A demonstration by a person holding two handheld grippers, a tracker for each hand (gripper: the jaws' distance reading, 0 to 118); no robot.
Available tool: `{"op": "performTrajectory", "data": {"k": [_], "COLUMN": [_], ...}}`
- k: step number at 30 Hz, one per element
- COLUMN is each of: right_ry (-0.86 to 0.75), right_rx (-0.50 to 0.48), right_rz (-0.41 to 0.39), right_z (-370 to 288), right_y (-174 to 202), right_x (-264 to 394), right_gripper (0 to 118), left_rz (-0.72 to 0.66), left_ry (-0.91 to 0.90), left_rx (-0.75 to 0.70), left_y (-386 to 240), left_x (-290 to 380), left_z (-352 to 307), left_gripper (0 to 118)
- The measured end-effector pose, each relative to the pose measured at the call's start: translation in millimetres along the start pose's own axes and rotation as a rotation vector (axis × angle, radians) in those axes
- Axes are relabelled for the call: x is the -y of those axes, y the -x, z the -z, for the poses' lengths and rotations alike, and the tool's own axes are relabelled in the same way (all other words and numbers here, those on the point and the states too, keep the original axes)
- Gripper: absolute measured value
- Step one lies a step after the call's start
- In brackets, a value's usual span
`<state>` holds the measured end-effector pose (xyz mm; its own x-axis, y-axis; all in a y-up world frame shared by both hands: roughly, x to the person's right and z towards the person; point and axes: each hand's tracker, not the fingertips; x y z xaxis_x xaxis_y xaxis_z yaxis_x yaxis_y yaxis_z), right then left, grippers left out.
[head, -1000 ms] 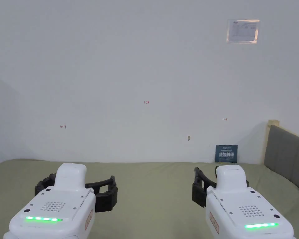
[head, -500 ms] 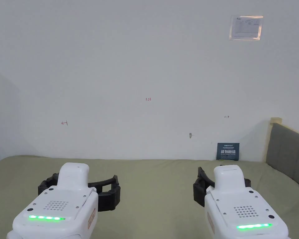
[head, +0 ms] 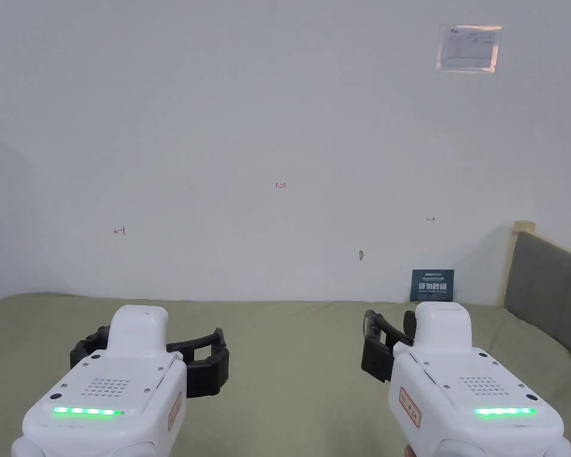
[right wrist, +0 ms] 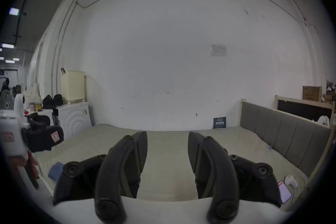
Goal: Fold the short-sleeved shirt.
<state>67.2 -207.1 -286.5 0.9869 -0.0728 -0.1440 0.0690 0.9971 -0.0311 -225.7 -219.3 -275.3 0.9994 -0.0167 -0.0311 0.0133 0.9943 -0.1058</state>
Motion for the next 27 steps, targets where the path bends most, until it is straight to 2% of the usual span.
{"op": "performTrajectory", "data": {"k": [4,9,13,23,27], "right_ry": [0.068,0.078,0.132,0.112,0.118], "right_rx": [0.146,0.141,0.247,0.230,0.212], "right_rz": [0.017,0.059,0.054,0.080,0.068], "right_z": [5.4,5.7,10.1,8.2,3.8], "right_y": [4.4,3.7,10.5,7.4,3.9], "right_x": [-3.3,-1.7,-3.8,-1.4,-6.4], "right_gripper": [51,51,51,51,51], "left_rz": [0.005,0.003,0.002,0.006,0.000], "left_ry": [-0.001,0.002,0.004,0.007,0.006], "left_rx": [-0.006,-0.005,-0.008,-0.005,-0.006], "left_y": [-0.8,-1.7,-2.4,-4.8,-4.4], "left_x": [-0.2,1.4,3.0,4.2,4.4], "left_z": [0.4,1.1,2.7,4.8,4.2], "left_gripper": [115,115,115,115,115]}}
